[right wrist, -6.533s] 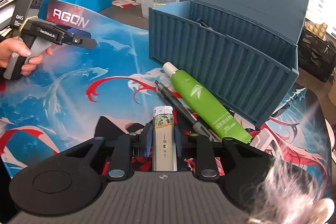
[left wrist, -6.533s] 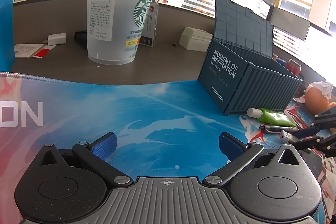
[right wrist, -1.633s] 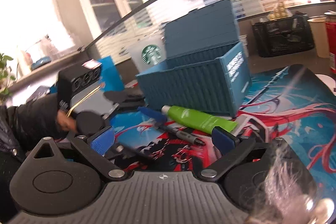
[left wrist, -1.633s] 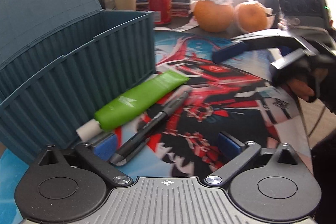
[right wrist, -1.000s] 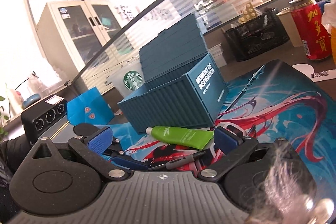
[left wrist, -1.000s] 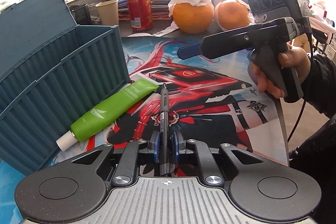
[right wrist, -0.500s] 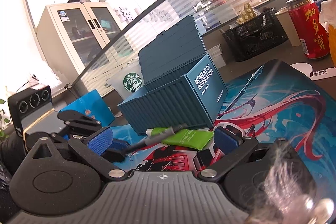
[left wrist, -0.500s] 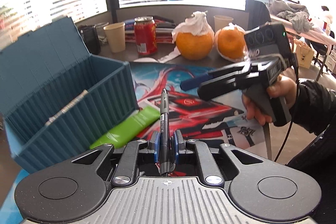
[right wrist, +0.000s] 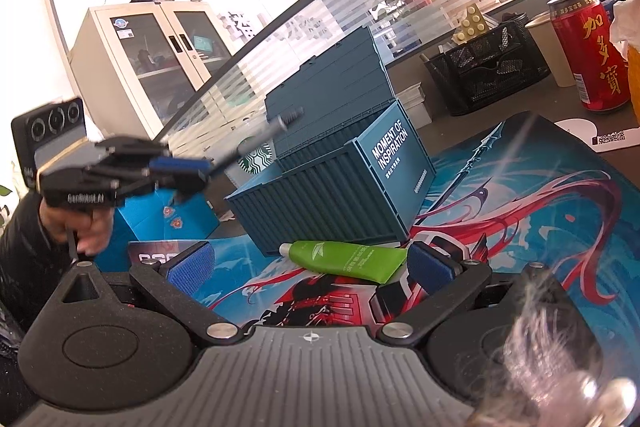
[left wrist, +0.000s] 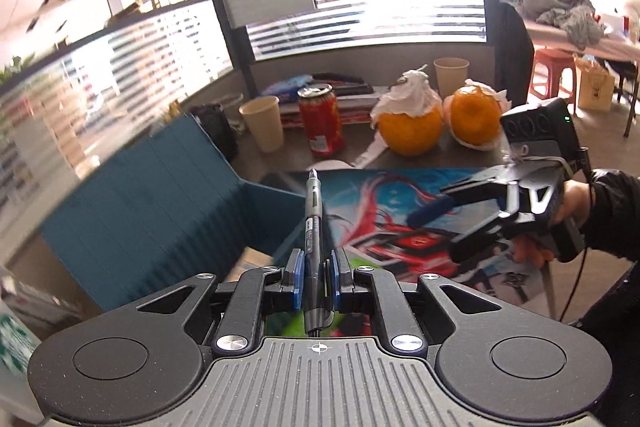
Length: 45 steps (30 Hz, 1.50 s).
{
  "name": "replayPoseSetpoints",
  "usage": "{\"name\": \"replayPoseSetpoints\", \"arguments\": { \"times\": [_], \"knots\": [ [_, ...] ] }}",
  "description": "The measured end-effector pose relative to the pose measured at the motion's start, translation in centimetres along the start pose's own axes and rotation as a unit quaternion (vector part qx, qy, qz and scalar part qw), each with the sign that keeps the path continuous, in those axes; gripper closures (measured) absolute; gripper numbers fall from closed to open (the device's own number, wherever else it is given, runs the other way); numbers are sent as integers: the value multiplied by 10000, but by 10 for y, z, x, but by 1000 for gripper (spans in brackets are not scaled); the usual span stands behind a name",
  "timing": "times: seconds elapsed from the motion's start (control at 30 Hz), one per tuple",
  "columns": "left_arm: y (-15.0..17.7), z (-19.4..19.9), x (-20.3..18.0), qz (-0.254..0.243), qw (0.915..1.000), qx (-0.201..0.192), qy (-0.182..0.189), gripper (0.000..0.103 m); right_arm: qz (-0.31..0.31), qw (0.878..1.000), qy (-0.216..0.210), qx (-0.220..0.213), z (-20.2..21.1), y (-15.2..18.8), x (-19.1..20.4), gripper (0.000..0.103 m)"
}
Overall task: Organize rigid objects
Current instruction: 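Grasp the black pen beside the green tube with the left gripper and lift, then carry the black pen into the teal box and open the left gripper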
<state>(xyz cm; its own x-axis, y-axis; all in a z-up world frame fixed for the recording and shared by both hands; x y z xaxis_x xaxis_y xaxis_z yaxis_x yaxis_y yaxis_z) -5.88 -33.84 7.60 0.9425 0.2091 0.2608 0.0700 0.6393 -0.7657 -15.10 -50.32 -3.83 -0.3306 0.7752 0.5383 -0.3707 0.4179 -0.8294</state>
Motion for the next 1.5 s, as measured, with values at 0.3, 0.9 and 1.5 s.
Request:
{"name": "replayPoseSetpoints", "arguments": {
  "times": [0.3,0.9,1.5],
  "knots": [
    [-20,-6,32,-327,9994,95,-59,91,-17,10000,-14,30,-1,0,-1,0],
    [2,-62,87,-1,9983,560,142,91,60,9999,9,115,-3,2,0,0],
    [7,-52,80,110,9991,354,204,88,28,9998,-14,170,-4,2,-1,0]
  ]
}}
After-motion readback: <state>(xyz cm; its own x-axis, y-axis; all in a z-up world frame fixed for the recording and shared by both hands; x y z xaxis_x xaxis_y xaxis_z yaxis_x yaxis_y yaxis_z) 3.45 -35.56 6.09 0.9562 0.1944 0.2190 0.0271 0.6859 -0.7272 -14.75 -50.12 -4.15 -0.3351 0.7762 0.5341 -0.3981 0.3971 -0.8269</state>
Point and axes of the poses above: each gripper's, at about its wrist camera, not at the fingertips, and z roughly against the way its jaws point, x to its left, y to its underside, the point moved 8 cm from there along -z, roughly the way its jaws point, and after that the axes turned 2 degrees about -y, right-handed, at the moved point
